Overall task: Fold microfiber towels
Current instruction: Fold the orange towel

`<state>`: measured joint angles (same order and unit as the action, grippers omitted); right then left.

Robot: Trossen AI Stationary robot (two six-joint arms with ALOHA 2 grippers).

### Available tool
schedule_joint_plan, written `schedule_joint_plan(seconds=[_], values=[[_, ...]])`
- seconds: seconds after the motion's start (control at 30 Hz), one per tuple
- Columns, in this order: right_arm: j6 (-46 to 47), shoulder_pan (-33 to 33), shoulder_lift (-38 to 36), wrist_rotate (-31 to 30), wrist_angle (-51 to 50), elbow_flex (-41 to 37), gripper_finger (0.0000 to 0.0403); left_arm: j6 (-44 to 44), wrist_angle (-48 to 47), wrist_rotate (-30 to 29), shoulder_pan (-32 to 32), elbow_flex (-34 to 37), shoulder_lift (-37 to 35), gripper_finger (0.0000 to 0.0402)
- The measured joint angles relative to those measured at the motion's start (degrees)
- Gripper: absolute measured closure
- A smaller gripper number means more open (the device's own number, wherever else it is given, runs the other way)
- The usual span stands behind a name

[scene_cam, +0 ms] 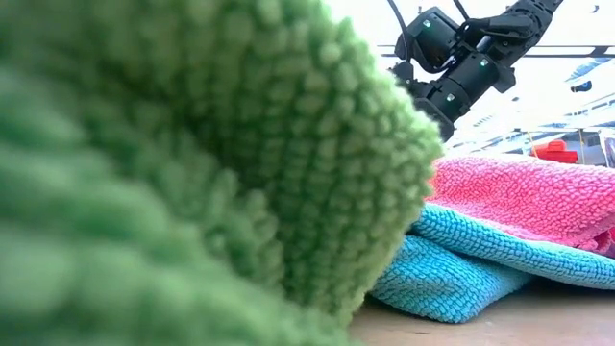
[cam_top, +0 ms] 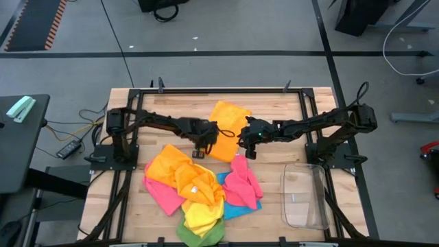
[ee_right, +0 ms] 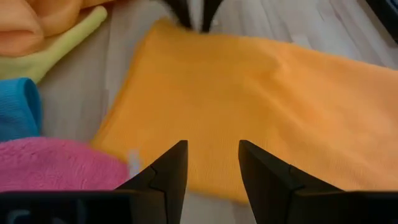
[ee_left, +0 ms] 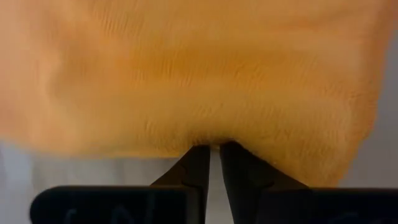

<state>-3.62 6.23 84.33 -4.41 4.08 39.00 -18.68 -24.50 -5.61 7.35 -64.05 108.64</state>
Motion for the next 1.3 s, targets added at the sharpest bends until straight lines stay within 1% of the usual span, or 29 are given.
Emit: schedule_joint_plan(seconds=[0.1,0.17,0.3,0.37,0.43,0.5,0.57,0.63,0.77,0.9,1.07,1.2,1.3], values=[[0.1,0.0,0.0,0.0,0.0,0.0,0.0251,-1.0,6.6,0.8,-2.6,0.1,0.2,0.0355],[0.0,0.0,0.0,0.0,-0.7,0.0,0.0251,-3.3,8.1,0.7,-4.0,-0.1,0.2,0.0358],[-0.9,-0.1,0.0,0.1,-1.7,0.0,0.0251,-6.4,1.8,-2.6,-5.3,-1.9,0.2,0.0360],[-0.9,-0.3,0.0,0.5,-1.6,0.0,0.0251,-6.6,-3.3,-4.7,-5.4,-3.4,0.2,0.0360],[-1.1,-0.6,0.0,0.8,-1.1,0.0,0.0251,-6.6,-8.5,-4.9,-5.3,-4.9,0.2,0.0359],[-0.3,-0.9,0.0,2.4,-0.9,0.0,0.0251,-7.0,-11.0,-5.0,-5.5,-5.8,0.2,0.0356],[0.7,-1.8,0.0,5.2,-0.9,0.0,0.0251,-7.5,-12.1,-5.1,-6.1,-6.0,0.1,0.0352],[0.9,-3.7,0.2,6.5,-0.2,-0.4,0.0251,-7.9,-12.2,-5.0,-6.9,-6.0,0.1,0.0346],[1.2,-8.6,2.4,6.6,1.9,-1.6,0.0251,-9.0,-9.7,-4.9,-8.2,-6.0,0.1,0.0330],[4.2,-12.7,6.1,4.5,2.4,-1.6,0.0251,-9.0,-7.7,-5.0,-9.3,-6.0,0.1,0.0319],[8.2,-17.7,9.8,5.3,2.9,-1.4,0.0251,-9.0,-6.2,-5.1,-10.9,-6.0,0.1,0.0312],[8.4,-20.9,9.4,7.3,2.7,-1.4,0.0251,-9.1,-5.4,-5.0,-12.0,-6.0,0.1,0.0300],[7.6,-21.7,7.4,7.7,1.8,-1.4,0.0251,-9.0,-3.5,-5.1,-12.4,-6.0,0.1,0.0287]])
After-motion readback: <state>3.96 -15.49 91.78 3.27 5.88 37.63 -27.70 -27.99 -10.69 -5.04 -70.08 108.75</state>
